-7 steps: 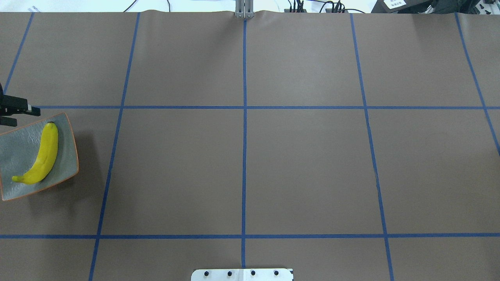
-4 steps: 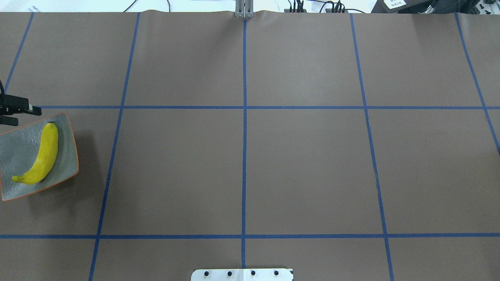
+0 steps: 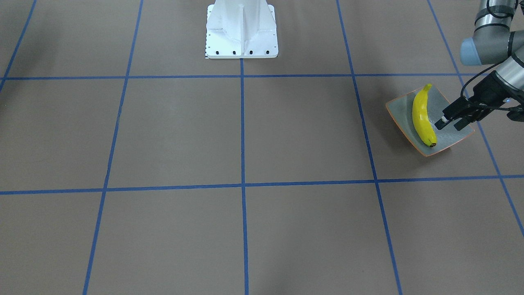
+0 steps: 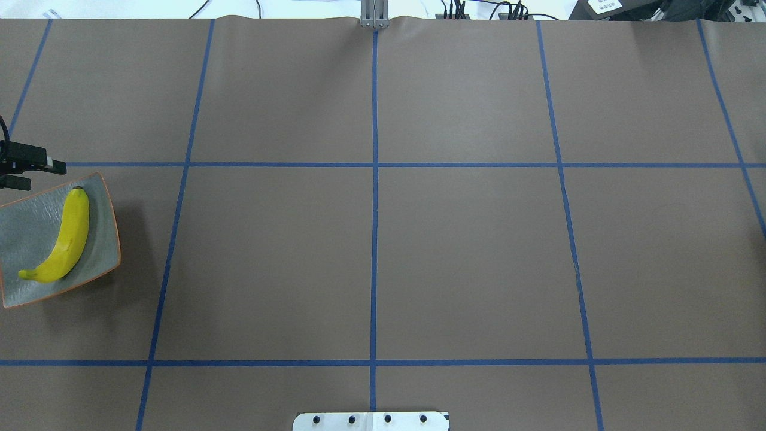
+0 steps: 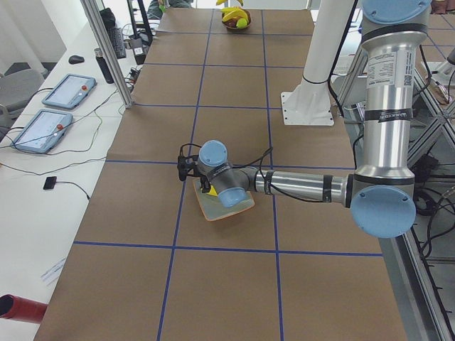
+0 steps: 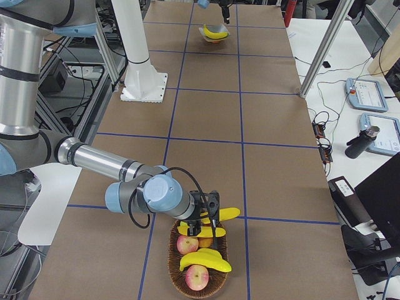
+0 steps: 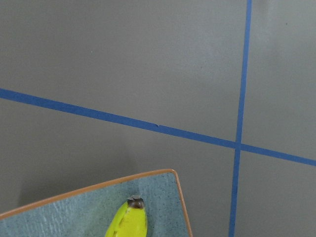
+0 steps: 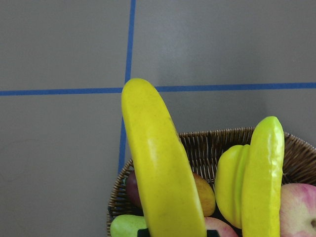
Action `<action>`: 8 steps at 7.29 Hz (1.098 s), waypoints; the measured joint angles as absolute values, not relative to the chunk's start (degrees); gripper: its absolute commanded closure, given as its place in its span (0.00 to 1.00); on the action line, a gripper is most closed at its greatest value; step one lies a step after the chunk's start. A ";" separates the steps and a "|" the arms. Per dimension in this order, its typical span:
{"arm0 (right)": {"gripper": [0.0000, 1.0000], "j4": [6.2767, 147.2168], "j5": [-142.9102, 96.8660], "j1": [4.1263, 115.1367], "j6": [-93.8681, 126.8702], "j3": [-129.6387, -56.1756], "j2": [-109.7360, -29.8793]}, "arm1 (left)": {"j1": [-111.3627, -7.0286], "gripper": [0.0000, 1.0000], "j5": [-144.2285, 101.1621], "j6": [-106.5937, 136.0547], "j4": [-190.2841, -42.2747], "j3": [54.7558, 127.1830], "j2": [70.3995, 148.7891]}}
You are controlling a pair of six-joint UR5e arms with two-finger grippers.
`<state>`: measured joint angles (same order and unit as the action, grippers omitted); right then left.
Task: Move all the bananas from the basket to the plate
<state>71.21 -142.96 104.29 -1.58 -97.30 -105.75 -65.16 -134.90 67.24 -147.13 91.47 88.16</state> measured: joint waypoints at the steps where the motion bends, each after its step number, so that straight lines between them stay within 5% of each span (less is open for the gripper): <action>1: 1.00 73.17 -142.94 104.12 -0.90 -99.37 -105.53 | -65.15 0.01 -134.91 67.24 -147.13 91.39 88.32; 4: 1.00 73.60 -145.37 97.86 14.37 -101.30 -100.06 | -65.10 0.01 -134.99 70.70 -146.66 90.12 92.90; 8: 1.00 73.07 -144.71 79.12 47.76 -101.45 -78.69 | -64.58 0.01 -135.13 82.70 -146.43 83.87 108.46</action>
